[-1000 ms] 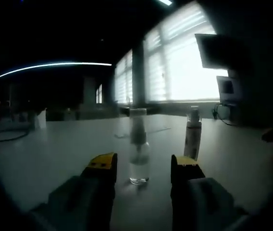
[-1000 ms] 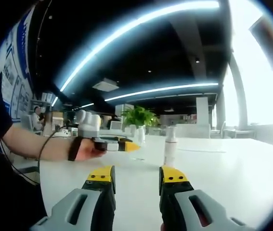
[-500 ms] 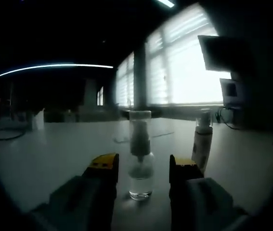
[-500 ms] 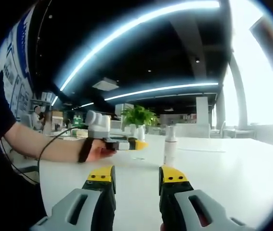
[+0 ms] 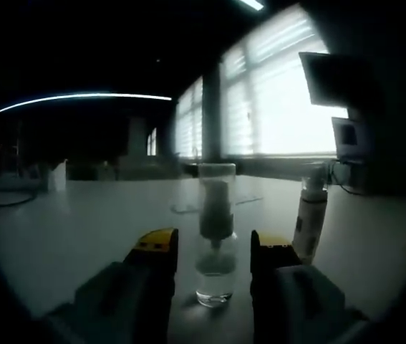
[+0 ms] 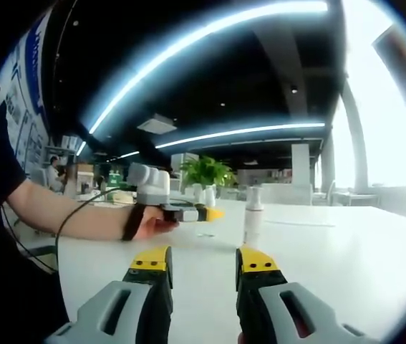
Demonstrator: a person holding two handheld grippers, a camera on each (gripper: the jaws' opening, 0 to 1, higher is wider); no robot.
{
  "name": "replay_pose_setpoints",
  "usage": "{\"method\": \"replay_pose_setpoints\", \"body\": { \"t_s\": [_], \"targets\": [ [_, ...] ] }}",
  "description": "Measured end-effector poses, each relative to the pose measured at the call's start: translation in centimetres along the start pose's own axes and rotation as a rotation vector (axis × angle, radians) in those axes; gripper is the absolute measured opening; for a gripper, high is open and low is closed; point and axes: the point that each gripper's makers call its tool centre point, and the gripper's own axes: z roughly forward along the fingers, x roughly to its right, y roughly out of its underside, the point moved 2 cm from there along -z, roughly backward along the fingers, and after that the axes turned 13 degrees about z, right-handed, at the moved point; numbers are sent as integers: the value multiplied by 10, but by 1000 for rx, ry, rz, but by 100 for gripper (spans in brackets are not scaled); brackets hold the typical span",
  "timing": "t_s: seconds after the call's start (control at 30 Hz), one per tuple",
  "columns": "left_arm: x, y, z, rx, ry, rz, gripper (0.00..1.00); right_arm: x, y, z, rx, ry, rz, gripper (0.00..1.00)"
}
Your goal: Clamp pump bottle remove cover press pump head put on cover
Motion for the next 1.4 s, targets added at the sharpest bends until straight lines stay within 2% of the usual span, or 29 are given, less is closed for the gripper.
{"method": "replay_pose_setpoints", "body": {
  "t_s": [0.77, 0.93, 1.23, 1.4],
  "targets": [
    [0, -2, 4, 24, 11, -17, 15, 1, 1, 1, -3, -1, -5, 29],
    [-3, -2, 4, 28, 7, -29, 15, 1, 1, 0, -4, 0, -6, 28],
    [2, -4, 4, 40, 24, -30, 15, 0, 1, 0, -5, 0, -8, 28],
    [4, -5, 3, 39, 44, -3, 15, 0, 1, 0, -4, 1, -5, 28]
  ]
}}
